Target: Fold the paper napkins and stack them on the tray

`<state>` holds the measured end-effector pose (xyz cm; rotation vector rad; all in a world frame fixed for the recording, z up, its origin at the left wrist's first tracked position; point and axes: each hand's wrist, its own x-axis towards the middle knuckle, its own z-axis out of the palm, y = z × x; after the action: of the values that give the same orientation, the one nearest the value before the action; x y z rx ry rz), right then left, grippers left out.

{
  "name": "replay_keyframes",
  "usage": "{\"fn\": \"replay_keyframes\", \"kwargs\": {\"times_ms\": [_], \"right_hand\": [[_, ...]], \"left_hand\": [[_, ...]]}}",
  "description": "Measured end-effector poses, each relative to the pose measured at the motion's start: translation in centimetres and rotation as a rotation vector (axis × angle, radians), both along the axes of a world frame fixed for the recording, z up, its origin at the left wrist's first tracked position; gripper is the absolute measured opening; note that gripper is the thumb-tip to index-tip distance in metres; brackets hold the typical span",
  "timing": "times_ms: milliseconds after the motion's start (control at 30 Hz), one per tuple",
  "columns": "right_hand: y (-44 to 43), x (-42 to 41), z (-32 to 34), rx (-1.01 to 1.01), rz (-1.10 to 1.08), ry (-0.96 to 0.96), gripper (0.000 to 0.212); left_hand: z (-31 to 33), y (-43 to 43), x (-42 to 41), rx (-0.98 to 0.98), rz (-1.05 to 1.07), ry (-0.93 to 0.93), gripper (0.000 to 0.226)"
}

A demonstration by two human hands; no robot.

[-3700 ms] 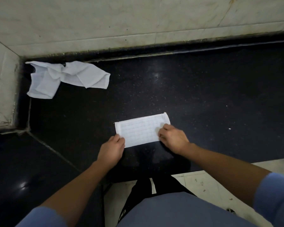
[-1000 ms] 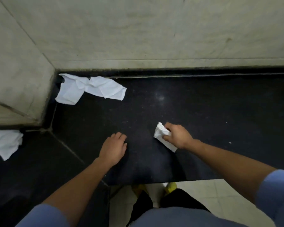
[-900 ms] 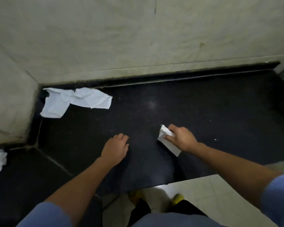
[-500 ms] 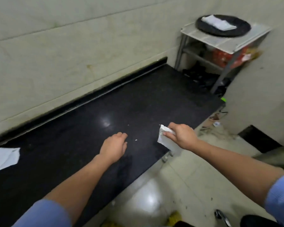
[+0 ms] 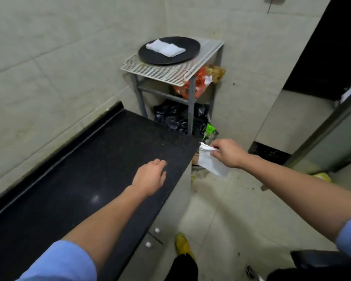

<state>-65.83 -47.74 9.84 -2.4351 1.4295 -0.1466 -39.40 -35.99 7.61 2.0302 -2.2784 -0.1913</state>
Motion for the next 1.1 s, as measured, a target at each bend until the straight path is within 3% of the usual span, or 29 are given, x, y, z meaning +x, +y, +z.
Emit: {"fn": "replay_keyframes", "kwargs": {"times_ms": [233,433,567,933,1100], "right_hand": [[-15.1,-1.2,4.0,-0.104,0.009,-0.027,0.015],[-27.3,2.2,10.6,-0.247,0.061,-0.068,0.010],[-34.0,5.0,14.4,-0.326,0.105,-0.073,0.018],[-54.9,15.3,17.9,-0.386,0.389,-0.111,0.024],[-63.5,20.5,17.8,-0.318,0.559,-0.149,0.016]], "left_hand": [[1.3,-16.2,-0.9,-0.106,-0.037,0.062,0.030],[5.6,-28.2,0.3,-0.194,0.016,0.083,0.028],[7.6,-33.4,1.7,-0.234,0.039,0.074,0.024],[8.9,-47.6,4.9,-0.324,0.344,0.037,0.023],[8.9,-54.4,4.7,-0.218,0.552,0.039,0.028]]}}
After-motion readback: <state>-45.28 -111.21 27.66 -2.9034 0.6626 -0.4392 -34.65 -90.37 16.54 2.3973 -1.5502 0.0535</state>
